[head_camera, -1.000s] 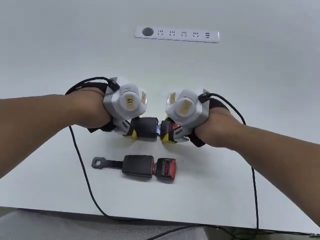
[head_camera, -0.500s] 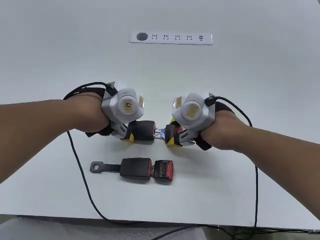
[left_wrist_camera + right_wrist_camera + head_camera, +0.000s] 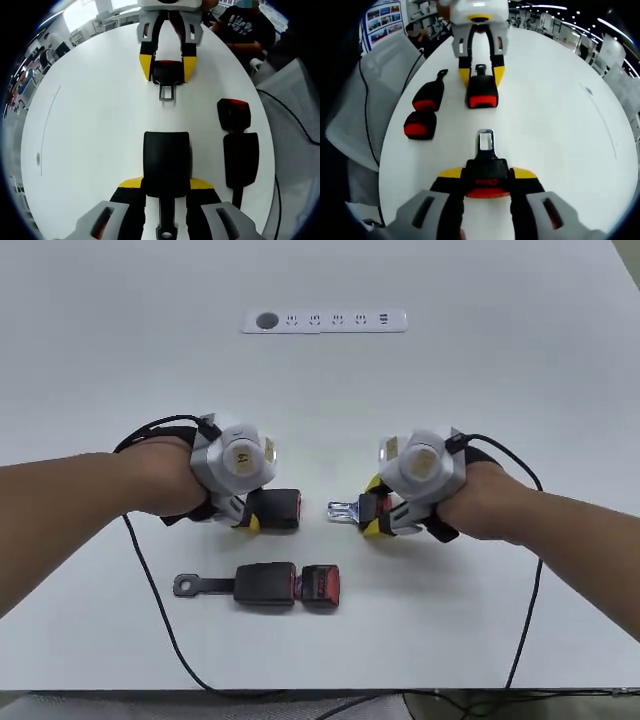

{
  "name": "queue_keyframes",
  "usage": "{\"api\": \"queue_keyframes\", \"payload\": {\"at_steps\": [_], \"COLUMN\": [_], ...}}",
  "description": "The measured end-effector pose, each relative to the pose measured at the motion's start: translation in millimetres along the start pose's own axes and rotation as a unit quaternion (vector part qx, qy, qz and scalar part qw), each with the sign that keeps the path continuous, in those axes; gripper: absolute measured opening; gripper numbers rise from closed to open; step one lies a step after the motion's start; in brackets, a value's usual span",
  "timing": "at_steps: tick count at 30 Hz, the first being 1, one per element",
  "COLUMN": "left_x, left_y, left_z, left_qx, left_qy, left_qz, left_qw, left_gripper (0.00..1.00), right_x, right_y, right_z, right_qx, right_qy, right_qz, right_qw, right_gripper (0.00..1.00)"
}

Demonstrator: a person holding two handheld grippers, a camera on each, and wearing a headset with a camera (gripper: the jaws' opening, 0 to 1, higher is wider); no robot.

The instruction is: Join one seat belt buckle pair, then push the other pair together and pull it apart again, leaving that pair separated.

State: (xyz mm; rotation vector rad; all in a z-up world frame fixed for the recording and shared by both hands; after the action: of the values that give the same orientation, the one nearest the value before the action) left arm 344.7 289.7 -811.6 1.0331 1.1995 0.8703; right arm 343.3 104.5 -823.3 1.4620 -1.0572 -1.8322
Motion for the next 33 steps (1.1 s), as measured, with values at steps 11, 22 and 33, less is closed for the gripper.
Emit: {"api": "queue_keyframes", "payload": {"at_steps": [11,22,33], "left_x": [1.9,-1.1,-1.3], "left_y": [-1.1,-1.0,11.0], "left_z": [1.3,1.1,-0.7], "left_qx": [0.000,0.001,-0.053], "left_qy": [0.002,-0.005,0.021], "left_qz": [-0.002,0.018,0.002], "left_qw": [1.0000,0.9998,0.9984], "left_gripper": [0.31,0.33,0.36], "right_x": [28.3,17.5,18.1], "right_y": [19.6,24.1,39.0], "right_z": [-4.0,2.6,1.6], "right_qx": [0.003,0.039,0.073], "right_qy": [-0.011,0.016,0.001], "right_qz": [-0.001,0.034,0.016], "right_qw": [0.9999,0.9985,0.9972], "right_gripper": [0.36,0.45,0.56]}}
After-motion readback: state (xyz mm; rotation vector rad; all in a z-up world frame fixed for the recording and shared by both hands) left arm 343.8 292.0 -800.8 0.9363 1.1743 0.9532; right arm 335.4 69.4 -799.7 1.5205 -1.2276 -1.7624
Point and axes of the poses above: the centre of the closed fingertips' face, and the gripper's own axes: y roughly backward along the fingers, z roughly to its left, x roughly out of its underside, the point moved 5 cm from there along y, roughly backward along the fingers, and after that the axes turned 10 degrees about -y, right-handed, at the moved point
